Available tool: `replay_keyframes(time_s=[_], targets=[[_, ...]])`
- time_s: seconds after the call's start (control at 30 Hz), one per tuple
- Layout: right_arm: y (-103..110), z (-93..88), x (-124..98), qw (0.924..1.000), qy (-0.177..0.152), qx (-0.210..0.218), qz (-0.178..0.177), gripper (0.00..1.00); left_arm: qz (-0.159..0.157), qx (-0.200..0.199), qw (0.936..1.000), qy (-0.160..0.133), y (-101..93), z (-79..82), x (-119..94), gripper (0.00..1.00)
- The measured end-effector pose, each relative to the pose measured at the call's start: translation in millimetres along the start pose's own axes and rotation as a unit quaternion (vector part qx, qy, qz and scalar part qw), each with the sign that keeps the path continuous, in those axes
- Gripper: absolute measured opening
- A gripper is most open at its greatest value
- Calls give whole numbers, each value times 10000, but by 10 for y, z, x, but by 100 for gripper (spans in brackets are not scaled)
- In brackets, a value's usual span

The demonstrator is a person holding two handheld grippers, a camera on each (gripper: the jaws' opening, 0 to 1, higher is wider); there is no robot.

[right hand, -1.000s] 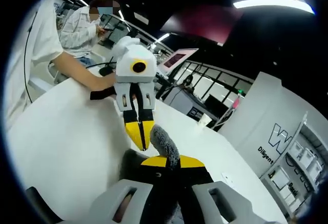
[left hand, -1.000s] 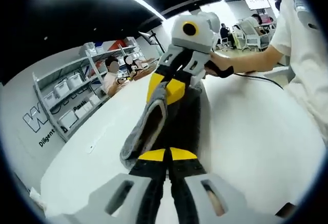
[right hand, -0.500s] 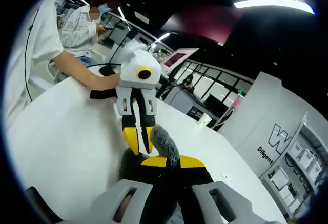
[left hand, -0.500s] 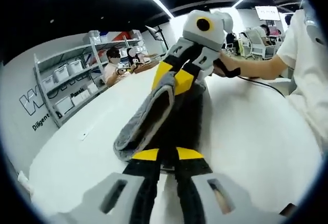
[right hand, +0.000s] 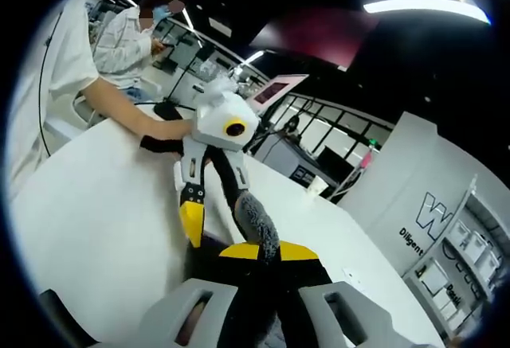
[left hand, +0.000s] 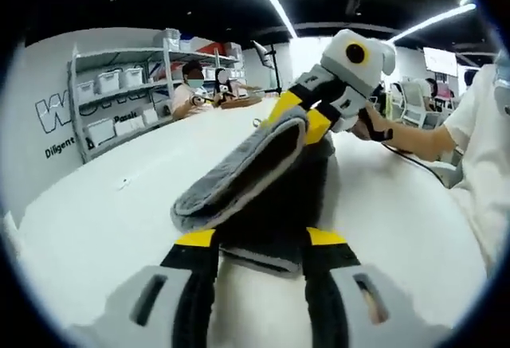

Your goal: Open the folded towel by lifting each exposed corner and separating the folded layers until the towel lies flat within the target outline without major curled edges

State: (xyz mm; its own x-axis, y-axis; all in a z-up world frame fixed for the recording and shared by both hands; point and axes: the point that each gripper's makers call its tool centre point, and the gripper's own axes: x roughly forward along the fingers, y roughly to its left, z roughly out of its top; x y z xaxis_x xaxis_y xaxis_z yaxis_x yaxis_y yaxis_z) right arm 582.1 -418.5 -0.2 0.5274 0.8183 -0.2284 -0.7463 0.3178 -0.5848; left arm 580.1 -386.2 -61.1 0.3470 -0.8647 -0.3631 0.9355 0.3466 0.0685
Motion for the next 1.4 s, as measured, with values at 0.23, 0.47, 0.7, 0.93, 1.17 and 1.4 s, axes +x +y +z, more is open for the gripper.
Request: replay_keyframes(time_s=[0.23, 0.47, 0.7, 0.93, 1.17, 1.4], targets=[[7, -6, -1, 10000, 21, -34, 7, 0, 62, -262, 9995, 137, 84, -91, 22, 45], [11, -11, 0, 10000, 31, -47, 16, 0, 54, -436, 9989, 139, 200, -120, 36, 48], [26, -10, 5, 10000, 46, -83, 26, 0, -101, -628, 9979, 142, 188, -171, 28, 46], [25, -9, 5, 9999, 56, -103, 24, 0, -202, -604, 9978, 176, 66, -168, 37, 42], [29, -9, 7, 9999, 63, -105, 29, 0, -303, -453, 9982, 237, 14, -158, 43, 35], [21, -11, 7, 9999, 64, -99, 25, 0, -477, -320, 9980, 272, -77, -136, 47, 23]])
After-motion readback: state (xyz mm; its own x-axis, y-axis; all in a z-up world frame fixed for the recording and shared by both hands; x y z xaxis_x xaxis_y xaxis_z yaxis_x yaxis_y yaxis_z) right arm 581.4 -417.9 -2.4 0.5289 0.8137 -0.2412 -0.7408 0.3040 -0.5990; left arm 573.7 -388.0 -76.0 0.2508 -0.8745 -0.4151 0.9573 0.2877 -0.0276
